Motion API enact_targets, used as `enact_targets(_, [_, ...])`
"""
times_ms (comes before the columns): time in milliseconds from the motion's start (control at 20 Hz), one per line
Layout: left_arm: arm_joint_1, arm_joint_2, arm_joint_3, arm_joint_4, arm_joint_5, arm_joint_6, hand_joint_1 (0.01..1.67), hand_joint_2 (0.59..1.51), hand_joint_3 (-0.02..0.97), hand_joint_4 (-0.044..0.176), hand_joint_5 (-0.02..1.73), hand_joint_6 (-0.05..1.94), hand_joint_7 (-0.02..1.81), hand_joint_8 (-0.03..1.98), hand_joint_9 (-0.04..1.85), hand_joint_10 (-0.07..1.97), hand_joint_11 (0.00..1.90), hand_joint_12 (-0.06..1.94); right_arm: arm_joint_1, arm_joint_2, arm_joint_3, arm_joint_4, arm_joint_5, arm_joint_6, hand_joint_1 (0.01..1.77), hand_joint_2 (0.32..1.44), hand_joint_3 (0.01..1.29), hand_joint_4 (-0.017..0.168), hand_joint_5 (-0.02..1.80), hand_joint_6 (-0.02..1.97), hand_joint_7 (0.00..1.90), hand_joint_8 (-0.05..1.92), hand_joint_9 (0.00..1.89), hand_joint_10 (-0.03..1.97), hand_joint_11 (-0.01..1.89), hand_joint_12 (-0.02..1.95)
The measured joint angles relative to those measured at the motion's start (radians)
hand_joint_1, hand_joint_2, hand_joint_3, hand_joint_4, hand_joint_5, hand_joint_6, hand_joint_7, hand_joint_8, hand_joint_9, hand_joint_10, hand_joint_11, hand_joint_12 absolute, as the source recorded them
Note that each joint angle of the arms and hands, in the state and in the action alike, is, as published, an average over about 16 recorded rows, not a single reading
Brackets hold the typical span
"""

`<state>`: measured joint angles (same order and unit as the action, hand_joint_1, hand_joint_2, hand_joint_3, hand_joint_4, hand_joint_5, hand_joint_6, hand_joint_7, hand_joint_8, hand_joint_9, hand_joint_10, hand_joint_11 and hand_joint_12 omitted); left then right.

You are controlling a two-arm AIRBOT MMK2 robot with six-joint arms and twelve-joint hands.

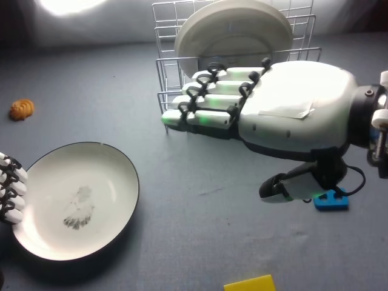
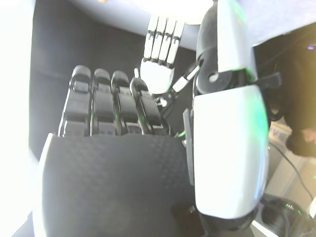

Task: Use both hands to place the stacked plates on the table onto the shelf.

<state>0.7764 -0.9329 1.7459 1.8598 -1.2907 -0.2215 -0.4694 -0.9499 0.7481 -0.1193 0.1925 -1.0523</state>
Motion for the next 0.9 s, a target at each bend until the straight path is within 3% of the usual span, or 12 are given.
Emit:
enact_targets(600, [0.065,-0.029,0.006,-0.014,0.02,0.014,0.02,1.177,0.017,-0.007,0.19,-0.02,0.21,0.0,0.17,0.0,0.02,0.35,-0.017,0.0,-0.001,0.003,0.02,-0.037,1.15,0.92,0.01,0.001,0.02,0.02,0.01,0.01,0.02,0.0,0.01,0.01])
enact_targets(900, [0.1,-0.04,0.014,-0.029,0.027,0.026,0.02,1.176,0.017,-0.008,0.18,-0.03,0.19,-0.01,0.16,0.0,0.02,0.34,-0.031,-0.07,0.037,0.003,0.078,-0.115,1.14,0.92,0.01,0.001,0.02,0.02,0.01,0.01,0.02,0.0,0.01,0.01])
